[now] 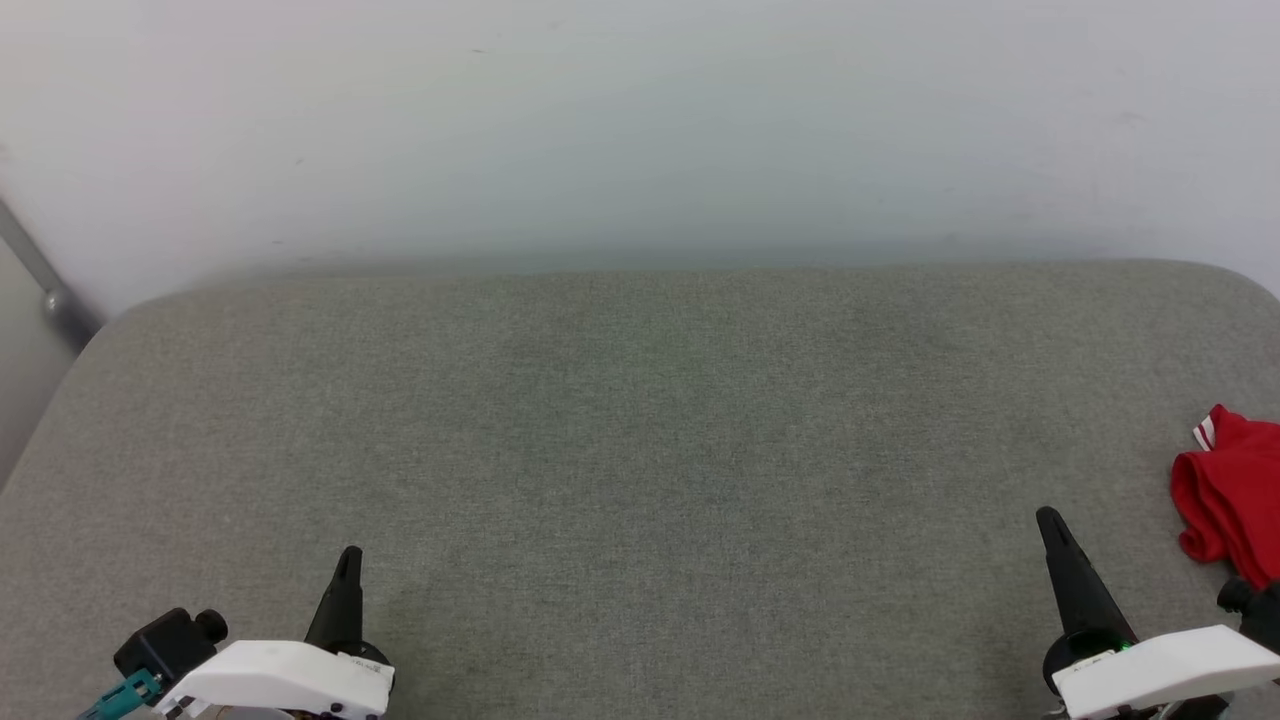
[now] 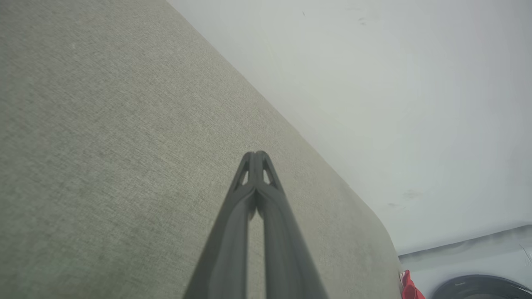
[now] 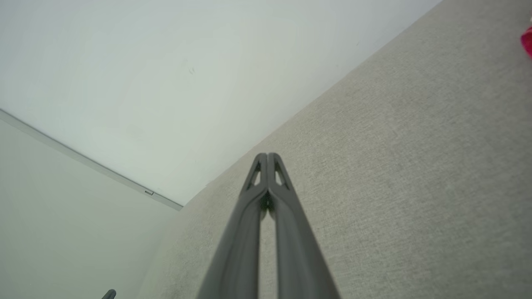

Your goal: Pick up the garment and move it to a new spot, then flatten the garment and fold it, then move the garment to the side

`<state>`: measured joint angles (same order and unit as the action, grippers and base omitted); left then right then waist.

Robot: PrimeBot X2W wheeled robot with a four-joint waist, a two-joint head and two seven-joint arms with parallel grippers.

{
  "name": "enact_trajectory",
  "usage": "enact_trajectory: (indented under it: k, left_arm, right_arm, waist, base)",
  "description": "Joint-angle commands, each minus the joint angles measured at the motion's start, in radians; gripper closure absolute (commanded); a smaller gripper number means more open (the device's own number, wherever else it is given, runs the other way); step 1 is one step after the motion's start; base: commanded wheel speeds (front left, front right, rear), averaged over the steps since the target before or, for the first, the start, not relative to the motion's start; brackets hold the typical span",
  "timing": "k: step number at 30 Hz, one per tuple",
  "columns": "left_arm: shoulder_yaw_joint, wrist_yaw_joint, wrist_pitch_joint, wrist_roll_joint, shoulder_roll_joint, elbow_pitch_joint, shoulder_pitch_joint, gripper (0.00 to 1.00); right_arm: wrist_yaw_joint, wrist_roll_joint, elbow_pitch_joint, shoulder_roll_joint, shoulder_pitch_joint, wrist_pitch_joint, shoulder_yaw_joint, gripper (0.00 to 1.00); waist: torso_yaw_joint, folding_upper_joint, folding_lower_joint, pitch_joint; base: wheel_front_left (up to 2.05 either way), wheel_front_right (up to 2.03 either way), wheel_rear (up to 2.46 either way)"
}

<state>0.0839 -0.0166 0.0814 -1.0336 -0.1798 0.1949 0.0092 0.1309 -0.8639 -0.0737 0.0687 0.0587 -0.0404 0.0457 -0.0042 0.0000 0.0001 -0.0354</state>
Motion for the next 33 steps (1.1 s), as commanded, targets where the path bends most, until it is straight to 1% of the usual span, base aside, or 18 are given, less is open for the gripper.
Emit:
enact_trajectory:
  k: [1,16,33]
  left_arm:
    - [-0.011,0.009,-0.005,-0.016,-0.001,-0.008,-0.029,1.00]
    - [-0.056,0.044,-0.051,-0.155,0.030,0.006,-0.052,1.00]
    - [-0.100,0.077,-0.096,-0.291,0.060,0.020,-0.076,1.00]
  right_arm:
    - [0.000,-0.024,0.005,0.008,-0.027,0.000,0.002,1.00]
    - [0.000,-0.208,-0.038,0.007,-0.063,-0.011,0.011,1.00]
    - [0.000,-0.386,-0.080,0.005,-0.098,-0.025,0.021,1.00]
  waist:
    - [0.000,0.0000,-0.0001,0.000]
    - [0.001,0.0000,-0.0001,0.007]
    - [0.002,0.0000,-0.0001,0.015]
  base:
    - [0.00,0.00,0.00]
    - [0.00,0.00,0.00]
    - [0.00,0.00,0.00]
